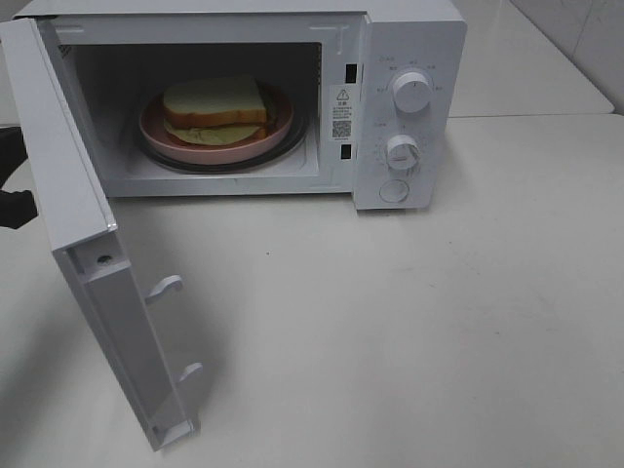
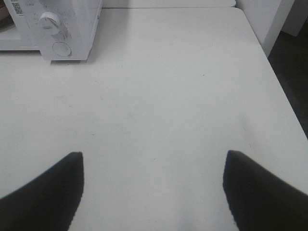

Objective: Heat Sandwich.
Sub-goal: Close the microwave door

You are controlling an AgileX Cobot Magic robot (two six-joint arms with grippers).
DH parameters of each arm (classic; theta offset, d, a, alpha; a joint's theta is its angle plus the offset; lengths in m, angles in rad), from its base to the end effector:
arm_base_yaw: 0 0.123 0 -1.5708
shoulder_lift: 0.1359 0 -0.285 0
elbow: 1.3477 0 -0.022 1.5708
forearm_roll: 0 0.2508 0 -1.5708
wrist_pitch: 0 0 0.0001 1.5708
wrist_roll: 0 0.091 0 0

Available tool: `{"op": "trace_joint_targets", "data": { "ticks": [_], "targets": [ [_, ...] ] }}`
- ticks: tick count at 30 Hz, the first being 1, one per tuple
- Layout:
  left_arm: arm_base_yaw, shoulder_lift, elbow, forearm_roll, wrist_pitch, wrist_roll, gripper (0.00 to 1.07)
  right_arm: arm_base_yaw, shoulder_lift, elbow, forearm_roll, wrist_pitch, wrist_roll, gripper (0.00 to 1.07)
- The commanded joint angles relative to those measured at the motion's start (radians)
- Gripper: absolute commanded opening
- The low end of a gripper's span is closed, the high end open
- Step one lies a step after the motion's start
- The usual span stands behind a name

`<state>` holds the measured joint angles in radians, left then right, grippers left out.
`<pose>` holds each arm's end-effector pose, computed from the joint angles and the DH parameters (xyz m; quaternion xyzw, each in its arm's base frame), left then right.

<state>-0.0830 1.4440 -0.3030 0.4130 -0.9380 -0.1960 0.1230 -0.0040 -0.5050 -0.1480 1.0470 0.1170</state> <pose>0.2275 -0.0485 0.1872 0.1589 0.7411 -0.1329 0.6386 -0.0045 -0.0123 0.2805 0.0001 0.8449 -0.0099 0.5348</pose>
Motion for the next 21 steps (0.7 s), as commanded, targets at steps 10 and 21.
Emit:
{"op": "trace_joint_targets", "data": {
  "ticks": [10, 21],
  "targets": [
    [-0.213, 0.128, -0.094, -0.229, 0.011, 0.045, 0.0, -0.007, -0.027, 0.002, 0.004, -0.008, -0.011, 0.76],
    [-0.375, 0.244, -0.248, -0.392, 0.032, 0.112, 0.0, -0.007, -0.027, 0.002, 0.004, -0.008, -0.011, 0.76]
  ]
}}
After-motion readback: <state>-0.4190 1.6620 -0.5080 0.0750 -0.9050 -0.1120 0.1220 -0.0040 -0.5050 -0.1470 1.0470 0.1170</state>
